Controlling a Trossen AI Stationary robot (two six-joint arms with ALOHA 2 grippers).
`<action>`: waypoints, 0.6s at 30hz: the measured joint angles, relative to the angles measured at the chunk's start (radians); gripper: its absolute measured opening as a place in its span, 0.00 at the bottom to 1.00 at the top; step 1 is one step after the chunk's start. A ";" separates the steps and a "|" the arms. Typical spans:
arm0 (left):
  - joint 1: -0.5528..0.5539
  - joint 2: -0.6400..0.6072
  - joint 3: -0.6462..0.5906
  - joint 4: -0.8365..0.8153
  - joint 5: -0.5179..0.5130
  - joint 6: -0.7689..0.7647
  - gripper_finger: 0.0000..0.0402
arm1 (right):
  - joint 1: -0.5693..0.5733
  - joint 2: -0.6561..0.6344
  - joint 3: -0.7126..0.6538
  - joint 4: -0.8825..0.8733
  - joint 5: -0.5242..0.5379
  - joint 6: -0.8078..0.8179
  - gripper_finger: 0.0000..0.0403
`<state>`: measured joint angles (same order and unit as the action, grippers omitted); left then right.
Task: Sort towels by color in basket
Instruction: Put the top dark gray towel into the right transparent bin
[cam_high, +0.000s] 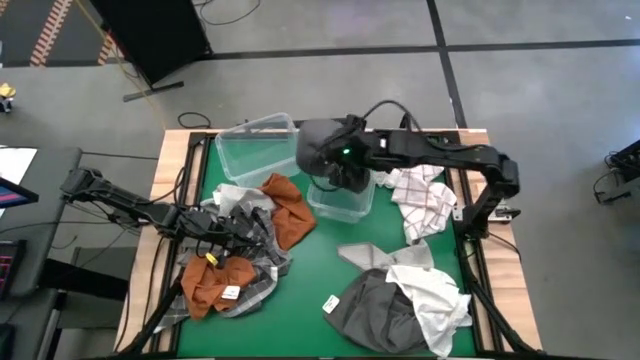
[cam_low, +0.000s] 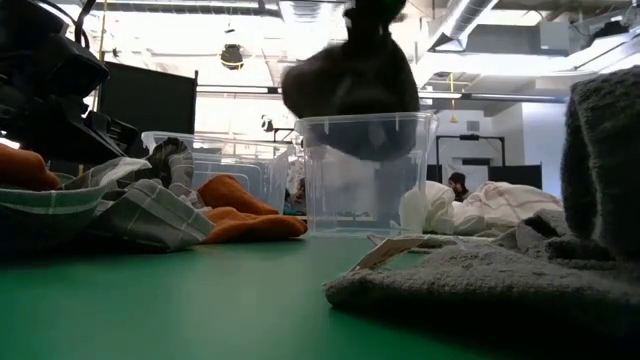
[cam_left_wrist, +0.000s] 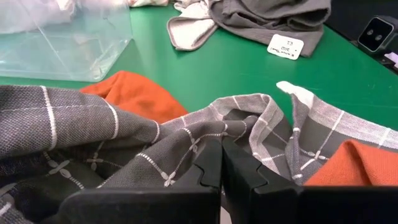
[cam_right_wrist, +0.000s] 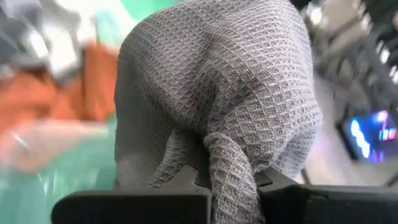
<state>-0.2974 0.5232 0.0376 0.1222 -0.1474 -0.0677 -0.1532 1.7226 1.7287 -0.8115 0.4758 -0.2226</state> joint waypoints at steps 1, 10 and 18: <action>0.000 0.000 0.000 0.000 0.000 0.000 0.00 | -0.002 0.017 0.000 -0.033 0.000 0.015 0.11; 0.000 0.000 0.000 0.000 0.000 0.000 0.00 | -0.007 0.154 0.000 -0.210 -0.068 0.118 0.11; 0.000 0.000 0.000 0.006 0.000 -0.008 0.00 | -0.007 0.235 0.000 -0.354 -0.167 0.145 0.11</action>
<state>-0.2974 0.5232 0.0377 0.1284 -0.1471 -0.0757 -0.1600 1.9572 1.7287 -1.1657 0.3085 -0.0774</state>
